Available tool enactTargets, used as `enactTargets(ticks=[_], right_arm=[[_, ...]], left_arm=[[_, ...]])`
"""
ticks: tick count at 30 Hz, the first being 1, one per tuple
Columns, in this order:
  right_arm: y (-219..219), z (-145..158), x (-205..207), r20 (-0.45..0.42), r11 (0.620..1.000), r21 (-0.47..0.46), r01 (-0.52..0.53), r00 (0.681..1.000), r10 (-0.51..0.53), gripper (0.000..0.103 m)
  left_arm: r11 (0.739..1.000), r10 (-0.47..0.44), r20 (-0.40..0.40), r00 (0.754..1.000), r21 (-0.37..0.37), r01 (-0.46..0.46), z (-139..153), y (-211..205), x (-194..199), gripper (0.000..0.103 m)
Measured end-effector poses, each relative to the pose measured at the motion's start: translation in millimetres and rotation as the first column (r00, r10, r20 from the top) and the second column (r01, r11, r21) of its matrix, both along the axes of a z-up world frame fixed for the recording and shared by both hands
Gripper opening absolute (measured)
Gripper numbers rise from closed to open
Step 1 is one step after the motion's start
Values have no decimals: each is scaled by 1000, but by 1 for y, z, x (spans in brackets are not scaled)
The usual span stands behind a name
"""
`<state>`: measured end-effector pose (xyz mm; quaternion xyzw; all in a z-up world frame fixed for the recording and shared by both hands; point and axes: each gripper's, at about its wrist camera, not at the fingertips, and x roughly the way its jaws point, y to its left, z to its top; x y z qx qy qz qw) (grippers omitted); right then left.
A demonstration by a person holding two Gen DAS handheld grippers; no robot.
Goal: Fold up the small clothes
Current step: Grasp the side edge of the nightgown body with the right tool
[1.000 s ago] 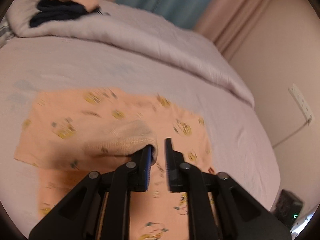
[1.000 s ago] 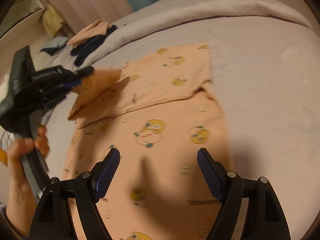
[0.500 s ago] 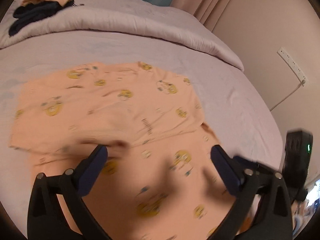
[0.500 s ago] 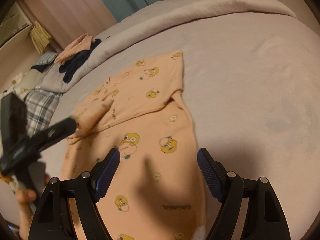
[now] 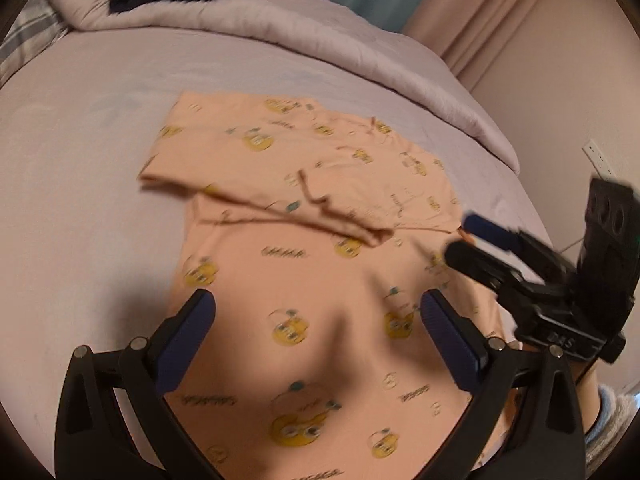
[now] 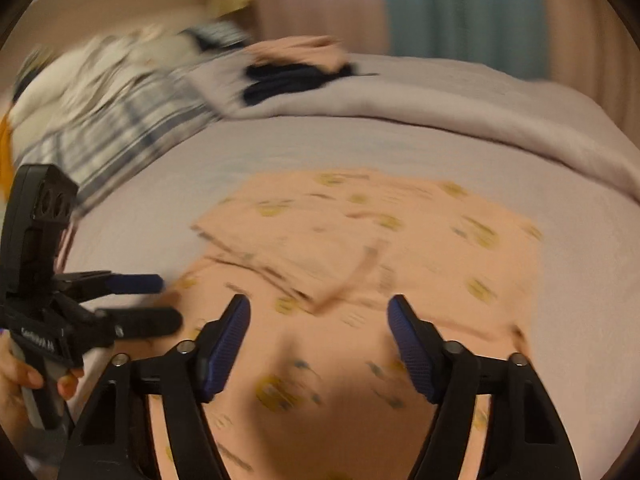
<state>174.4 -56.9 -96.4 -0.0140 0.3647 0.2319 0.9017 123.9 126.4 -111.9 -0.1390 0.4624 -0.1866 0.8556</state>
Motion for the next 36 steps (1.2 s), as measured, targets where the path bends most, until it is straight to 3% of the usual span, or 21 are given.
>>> enactTargets(ticks=[3, 7, 13, 14, 15, 18, 22, 24, 27, 30, 32, 35, 36], right_arm=[[27, -8, 20, -7, 996, -62, -70, 998, 69, 64], [44, -24, 49, -66, 989, -123, -84, 995, 77, 45], [53, -30, 52, -95, 976, -166, -140, 988, 125, 37], [56, -30, 51, -82, 972, -188, -140, 989, 127, 32], [58, -32, 54, -84, 967, -217, -135, 989, 119, 18], [53, -28, 59, -91, 978, -160, -132, 989, 118, 10], [9, -3, 57, -58, 997, 82, 3, 998, 2, 10], [-20, 8, 45, -9, 979, 187, 84, 996, -84, 10], [-69, 3, 17, 15, 919, 329, 218, 972, -235, 10], [-93, -27, 7, -82, 883, 337, 326, 945, -317, 10], [-104, -56, 7, -215, 868, 329, 372, 924, -315, 11], [-117, -63, 6, -283, 827, 389, 406, 907, -312, 29], [-122, -61, 6, -288, 809, 417, 414, 905, -315, 42]], left_arm=[[1000, 25, -19, 1000, -12, -25, -4, 12, -5, 102], [996, 57, -45, 997, -65, -59, -8, 28, -9, 102], [991, 90, -68, 994, -98, -96, -16, 43, -13, 102], [990, 91, -71, 993, -103, -98, -17, 44, -13, 102], [989, 92, -76, 993, -106, -100, -17, 44, -13, 102], [990, 86, -80, 993, -107, -94, -17, 44, -14, 102], [990, 78, -79, 994, -110, -87, -15, 45, -17, 102], [990, 77, -78, 994, -115, -86, -14, 44, -16, 102], [989, 72, -76, 994, -120, -81, -14, 41, -16, 102], [988, 71, -83, 994, -131, -81, -15, 41, -15, 102], [987, 68, -87, 994, -137, -80, -15, 40, -13, 102], [988, 65, -86, 994, -132, -76, -13, 40, -14, 102], [989, 64, -87, 994, -130, -75, -12, 40, -13, 102]])
